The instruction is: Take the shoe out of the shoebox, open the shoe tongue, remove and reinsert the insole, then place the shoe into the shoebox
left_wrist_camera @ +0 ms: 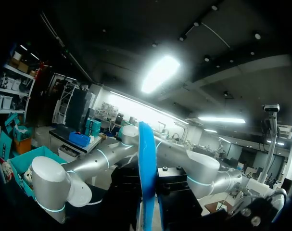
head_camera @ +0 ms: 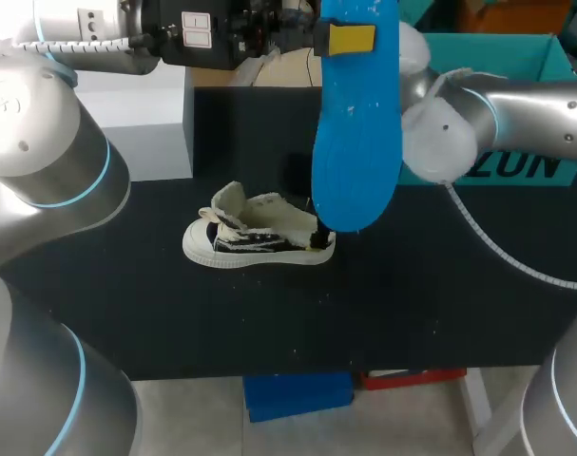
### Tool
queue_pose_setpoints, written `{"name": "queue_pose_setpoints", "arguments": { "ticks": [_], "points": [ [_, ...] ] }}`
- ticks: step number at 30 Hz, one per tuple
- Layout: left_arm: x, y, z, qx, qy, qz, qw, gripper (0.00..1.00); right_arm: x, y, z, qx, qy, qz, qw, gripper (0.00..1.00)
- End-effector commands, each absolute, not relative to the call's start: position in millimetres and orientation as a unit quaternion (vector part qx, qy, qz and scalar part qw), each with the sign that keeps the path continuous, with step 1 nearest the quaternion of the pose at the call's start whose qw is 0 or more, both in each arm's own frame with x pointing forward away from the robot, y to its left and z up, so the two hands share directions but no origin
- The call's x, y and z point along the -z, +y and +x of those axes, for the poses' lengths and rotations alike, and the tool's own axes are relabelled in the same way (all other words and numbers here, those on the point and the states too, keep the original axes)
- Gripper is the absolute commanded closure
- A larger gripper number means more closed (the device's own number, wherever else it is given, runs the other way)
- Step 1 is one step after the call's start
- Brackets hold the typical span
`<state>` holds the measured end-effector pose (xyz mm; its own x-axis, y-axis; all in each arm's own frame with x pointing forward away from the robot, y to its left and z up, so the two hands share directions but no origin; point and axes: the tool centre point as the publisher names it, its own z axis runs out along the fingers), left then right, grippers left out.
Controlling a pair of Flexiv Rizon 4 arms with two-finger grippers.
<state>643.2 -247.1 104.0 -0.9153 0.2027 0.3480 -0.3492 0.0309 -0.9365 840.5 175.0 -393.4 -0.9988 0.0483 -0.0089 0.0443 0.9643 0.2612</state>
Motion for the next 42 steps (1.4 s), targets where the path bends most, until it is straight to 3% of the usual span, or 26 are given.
{"name": "queue_pose_setpoints", "arguments": {
  "ticks": [1,10,42],
  "points": [
    [-104.1,-247.4,642.2,-0.693,-0.691,0.055,0.198,1.0,401.0,167.1,838.7,-0.286,0.958,0.021,0.02,0.0],
    [-104.1,-247.4,642.2,-0.693,-0.691,0.055,0.198,1.0,405.1,169.4,843.2,-0.388,0.921,-0.003,0.033,0.0],
    [-104.1,-247.4,642.2,-0.693,-0.691,0.055,0.198,1.0,426.8,189.7,846.1,-0.493,0.87,-0.006,0.03,0.0]
  ]
}}
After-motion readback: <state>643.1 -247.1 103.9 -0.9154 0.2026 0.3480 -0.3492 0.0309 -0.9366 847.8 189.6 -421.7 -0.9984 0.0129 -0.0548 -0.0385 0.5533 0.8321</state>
